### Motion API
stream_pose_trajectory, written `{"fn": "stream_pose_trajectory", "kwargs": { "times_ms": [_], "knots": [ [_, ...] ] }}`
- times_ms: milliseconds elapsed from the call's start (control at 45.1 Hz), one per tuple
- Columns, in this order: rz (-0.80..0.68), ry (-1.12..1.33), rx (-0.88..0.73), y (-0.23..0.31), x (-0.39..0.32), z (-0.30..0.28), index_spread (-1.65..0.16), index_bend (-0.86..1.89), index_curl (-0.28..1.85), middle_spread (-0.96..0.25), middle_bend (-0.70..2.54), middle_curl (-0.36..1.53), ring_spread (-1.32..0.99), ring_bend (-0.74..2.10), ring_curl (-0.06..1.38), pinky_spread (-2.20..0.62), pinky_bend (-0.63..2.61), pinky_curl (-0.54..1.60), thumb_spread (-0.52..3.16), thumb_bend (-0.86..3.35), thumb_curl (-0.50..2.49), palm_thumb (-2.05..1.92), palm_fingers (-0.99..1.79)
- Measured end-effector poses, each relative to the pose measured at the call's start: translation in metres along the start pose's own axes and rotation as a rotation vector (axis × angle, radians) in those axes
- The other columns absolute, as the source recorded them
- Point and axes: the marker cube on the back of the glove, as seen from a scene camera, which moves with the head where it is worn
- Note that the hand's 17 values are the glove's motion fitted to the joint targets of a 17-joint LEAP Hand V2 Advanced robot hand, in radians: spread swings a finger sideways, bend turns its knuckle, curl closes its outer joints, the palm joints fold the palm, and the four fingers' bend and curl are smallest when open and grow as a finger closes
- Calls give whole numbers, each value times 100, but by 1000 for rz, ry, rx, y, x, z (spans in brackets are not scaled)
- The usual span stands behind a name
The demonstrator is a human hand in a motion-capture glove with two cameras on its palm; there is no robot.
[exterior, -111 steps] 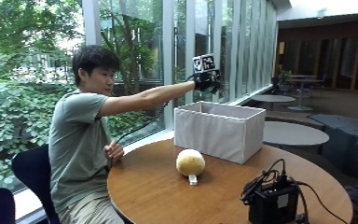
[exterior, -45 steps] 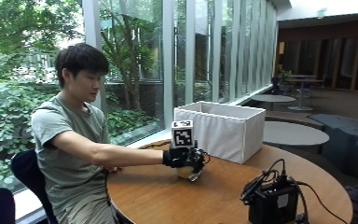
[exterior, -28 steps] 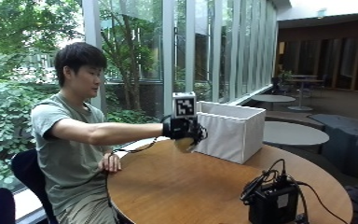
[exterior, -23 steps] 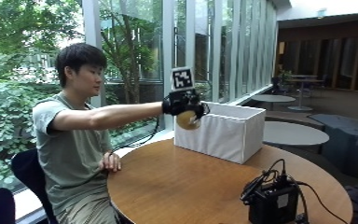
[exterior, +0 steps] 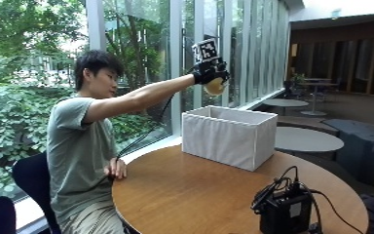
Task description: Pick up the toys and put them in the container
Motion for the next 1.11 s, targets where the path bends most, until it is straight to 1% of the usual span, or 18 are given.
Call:
{"fn": "stream_pose_trajectory", "kwargs": {
  "times_ms": [66,133,177,244,377,421,487,532,598,620,665,709,798,842,908,975,997,1108],
  "knots": [
    [-17,-35,5,-17,-21,5,-93,63,96,-9,123,125,-58,126,65,-127,58,153,130,113,40,56,68],
    [-6,-36,3,-39,-49,11,-90,63,102,-9,120,127,-62,121,67,-126,53,153,133,129,92,51,74],
    [6,-32,-1,-55,-71,16,-90,60,104,-10,119,127,-58,129,54,-127,45,155,103,119,46,47,75],
    [-35,-26,-22,-67,-85,26,-123,29,99,-11,113,126,-61,111,60,-122,35,139,99,124,149,42,82],
    [-66,-22,-182,-65,-78,56,-117,6,101,-15,91,118,-51,121,66,-116,45,130,109,179,22,19,42],
    [-65,-7,-247,-63,-76,65,-116,-29,109,-22,46,140,-25,92,52,-132,9,129,113,238,103,-18,60],
    [-47,-8,-305,-63,-84,75,-98,-17,103,-20,13,128,-18,71,42,-131,31,131,174,302,221,-98,-22],
    [-48,-16,-326,-62,-87,78,-93,-20,97,-19,4,120,-14,61,39,-125,37,130,138,290,185,-87,-34],
    [-64,-36,-340,-60,-86,79,-126,-50,101,-31,-30,114,-17,23,51,-153,4,138,235,335,82,-89,-26],
    [-79,-43,-339,-58,-85,78,-92,-10,93,4,22,77,14,58,48,-110,44,133,203,277,128,-70,-54],
    [-124,-53,-332,-54,-80,74,-86,-16,88,3,9,70,11,53,38,-104,45,131,232,249,190,-159,-43],
    [-147,-53,-325,-50,-77,69,-87,-16,94,2,7,86,9,55,37,-103,48,131,214,191,220,-86,-47],
    [-283,131,-339,-48,-68,61,-86,-13,99,1,5,109,5,53,54,-103,51,132,304,109,100,15,-50],
    [-430,287,-357,-49,-57,56,-48,12,102,-1,37,101,0,93,26,-26,107,73,273,120,195,-31,-60],
    [-295,209,-338,-49,-73,50,-55,-20,88,-2,-8,92,-1,53,27,-34,40,108,242,182,73,39,-34],
    [-134,29,-296,-48,-96,45,-76,-20,87,-6,-26,104,-2,53,46,-95,9,103,309,147,184,9,-32],
    [-127,7,-289,-47,-97,44,-120,-54,92,-6,-34,100,-3,30,58,-127,-9,111,269,99,135,5,-23],
    [-142,-20,-280,-38,-91,43,-76,-15,61,-13,-25,91,-6,22,50,-121,-4,125,307,39,28,-26,-20]
  ]
}}
